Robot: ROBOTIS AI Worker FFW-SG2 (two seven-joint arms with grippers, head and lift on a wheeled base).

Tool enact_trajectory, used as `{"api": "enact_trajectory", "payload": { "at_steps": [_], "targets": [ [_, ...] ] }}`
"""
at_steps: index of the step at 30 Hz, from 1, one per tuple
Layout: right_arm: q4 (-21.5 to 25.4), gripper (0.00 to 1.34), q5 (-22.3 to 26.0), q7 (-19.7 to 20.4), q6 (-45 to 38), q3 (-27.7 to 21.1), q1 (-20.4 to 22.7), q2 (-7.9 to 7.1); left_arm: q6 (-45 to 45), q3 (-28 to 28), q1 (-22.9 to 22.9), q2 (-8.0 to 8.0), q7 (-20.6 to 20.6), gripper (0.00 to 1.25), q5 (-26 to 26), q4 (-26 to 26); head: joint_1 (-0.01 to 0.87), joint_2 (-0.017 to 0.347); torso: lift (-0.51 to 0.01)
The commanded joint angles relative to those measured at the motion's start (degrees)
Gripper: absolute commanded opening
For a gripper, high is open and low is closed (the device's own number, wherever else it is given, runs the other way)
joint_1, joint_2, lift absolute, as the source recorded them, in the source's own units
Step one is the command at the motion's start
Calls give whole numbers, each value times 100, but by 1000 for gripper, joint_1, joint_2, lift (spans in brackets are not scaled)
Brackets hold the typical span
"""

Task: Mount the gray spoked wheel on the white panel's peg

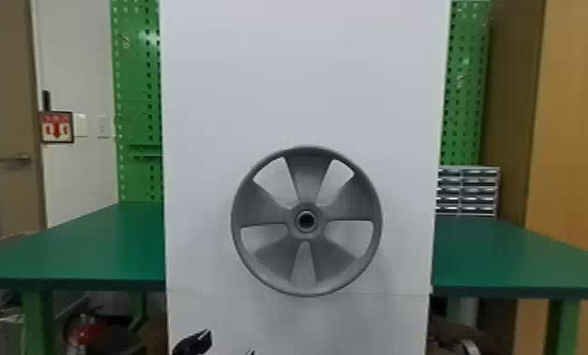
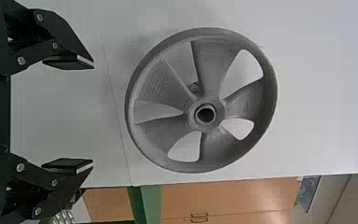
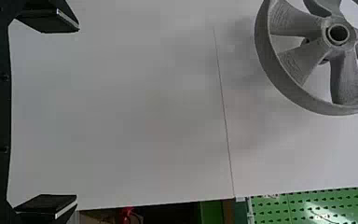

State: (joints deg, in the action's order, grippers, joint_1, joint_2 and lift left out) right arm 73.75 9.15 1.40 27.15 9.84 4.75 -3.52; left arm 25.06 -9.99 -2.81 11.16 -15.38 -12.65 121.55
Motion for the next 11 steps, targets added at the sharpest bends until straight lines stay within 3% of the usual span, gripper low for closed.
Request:
{"api": "enact_trajectory", "payload": {
  "at_steps": [1, 11],
  "targets": [
    [-19, 1339, -1, 0, 1, 18, -1, 1, -10, 6, 0, 0, 0, 750, 0, 0, 123, -8, -401],
    [-63, 1339, 34, 0, 10, 44, -10, 1, -10, 23, 8, 9, 0, 750, 0, -9, 123, -8, -401]
  ]
}}
